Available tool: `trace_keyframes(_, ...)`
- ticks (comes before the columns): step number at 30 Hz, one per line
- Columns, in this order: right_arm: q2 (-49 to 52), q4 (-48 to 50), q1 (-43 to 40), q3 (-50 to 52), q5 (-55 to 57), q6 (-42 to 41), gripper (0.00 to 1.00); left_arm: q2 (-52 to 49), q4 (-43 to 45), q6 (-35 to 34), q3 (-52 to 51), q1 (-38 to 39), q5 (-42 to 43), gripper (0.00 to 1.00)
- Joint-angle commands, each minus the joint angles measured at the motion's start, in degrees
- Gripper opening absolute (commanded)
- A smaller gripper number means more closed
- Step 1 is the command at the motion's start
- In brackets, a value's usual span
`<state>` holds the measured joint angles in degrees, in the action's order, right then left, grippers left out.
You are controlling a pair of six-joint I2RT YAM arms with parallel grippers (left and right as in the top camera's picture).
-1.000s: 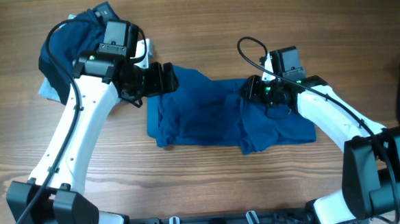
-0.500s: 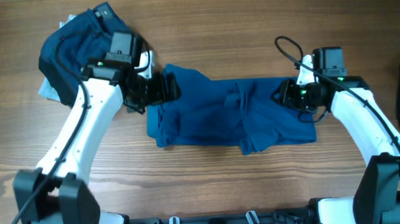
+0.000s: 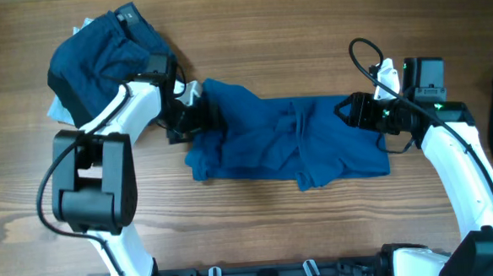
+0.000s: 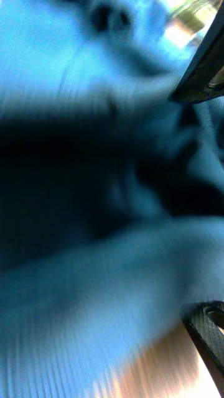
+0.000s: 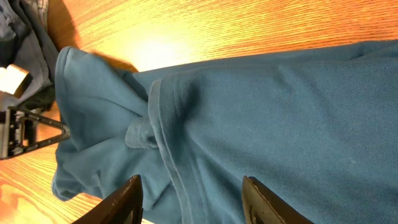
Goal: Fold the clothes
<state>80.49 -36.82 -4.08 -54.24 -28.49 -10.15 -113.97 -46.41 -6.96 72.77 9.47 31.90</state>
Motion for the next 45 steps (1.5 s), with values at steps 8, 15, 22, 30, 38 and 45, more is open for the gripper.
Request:
trace_keyframes(8,-0.8,0.1,-0.3,-0.9,-1.1,1.2,0.51,-5.0,2.5,15.6,-1.5,3.5,18.9,0.34)
trace_keyframes(15,-1.2,0.2,-0.8,-1.0,2.0,1.2,0.5,1.8,-11.5,8.8,4.9,-0.1,12.3,0.04)
trace_keyframes(22,-3.8,1.2,-5.0,-0.9,1.9,1.0,0.5,9.2,-29.7,7.7,26.3,-1.7,-7.1,0.04)
trace_keyframes(30,-4.3,1.6,-5.7,-0.9,1.4,1.0,0.5,6.4,-25.0,1.7,29.6,18.2,-18.6,0.35)
trace_keyframes(38,-4.3,0.9,-5.7,-0.9,-0.7,1.1,0.5,0.7,-20.8,1.7,29.6,26.4,-24.2,0.82)
trace_keyframes(45,-4.3,-1.9,-4.5,-0.9,-6.9,7.0,0.51,2.8,-22.3,-5.9,29.6,16.8,-23.3,0.87)
